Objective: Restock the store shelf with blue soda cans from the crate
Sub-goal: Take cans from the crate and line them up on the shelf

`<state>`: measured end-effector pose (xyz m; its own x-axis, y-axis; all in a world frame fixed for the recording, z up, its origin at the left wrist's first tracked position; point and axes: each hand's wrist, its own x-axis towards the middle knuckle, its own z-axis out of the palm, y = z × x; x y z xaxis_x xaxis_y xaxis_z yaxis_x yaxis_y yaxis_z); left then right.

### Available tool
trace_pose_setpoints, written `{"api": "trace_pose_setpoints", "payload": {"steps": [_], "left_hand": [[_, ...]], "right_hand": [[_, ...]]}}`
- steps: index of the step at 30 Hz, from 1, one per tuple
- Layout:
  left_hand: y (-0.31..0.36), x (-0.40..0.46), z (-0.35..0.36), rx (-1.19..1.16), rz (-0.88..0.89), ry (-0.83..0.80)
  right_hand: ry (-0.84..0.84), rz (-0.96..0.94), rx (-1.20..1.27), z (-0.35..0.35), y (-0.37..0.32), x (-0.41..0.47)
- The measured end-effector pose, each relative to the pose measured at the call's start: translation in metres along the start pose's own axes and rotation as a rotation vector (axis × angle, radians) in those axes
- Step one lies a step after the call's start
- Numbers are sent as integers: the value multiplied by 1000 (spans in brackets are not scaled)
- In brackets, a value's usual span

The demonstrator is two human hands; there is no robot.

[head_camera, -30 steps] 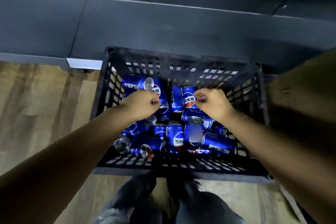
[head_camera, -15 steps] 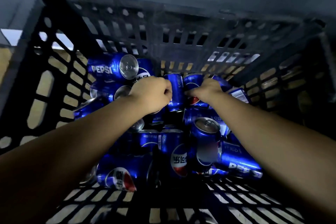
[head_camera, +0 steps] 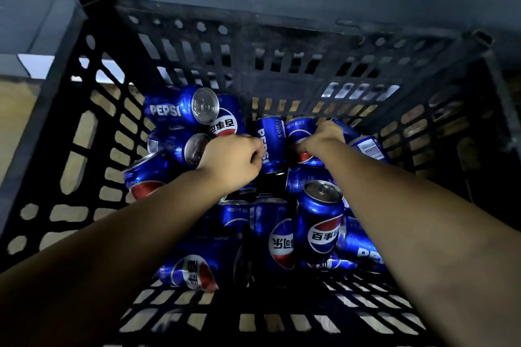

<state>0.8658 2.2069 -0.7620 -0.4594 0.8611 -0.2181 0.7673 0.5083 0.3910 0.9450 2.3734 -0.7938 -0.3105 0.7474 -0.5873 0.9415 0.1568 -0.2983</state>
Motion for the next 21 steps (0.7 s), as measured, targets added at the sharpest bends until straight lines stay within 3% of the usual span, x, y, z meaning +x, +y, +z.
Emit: {"api": "trace_pose_setpoints", "payload": {"steps": [7,15,21], "left_hand": [[-14,-16,-9,-436,-160,-10],[-15,-25,-29,-657,-273,-18],[19,-52,-85,-746,-343,-69]], "right_hand": [[57,52,130,8,7,-8],[140,-56,110,-5,7,-23],[196,-107,264,-55,-13,-88]]}}
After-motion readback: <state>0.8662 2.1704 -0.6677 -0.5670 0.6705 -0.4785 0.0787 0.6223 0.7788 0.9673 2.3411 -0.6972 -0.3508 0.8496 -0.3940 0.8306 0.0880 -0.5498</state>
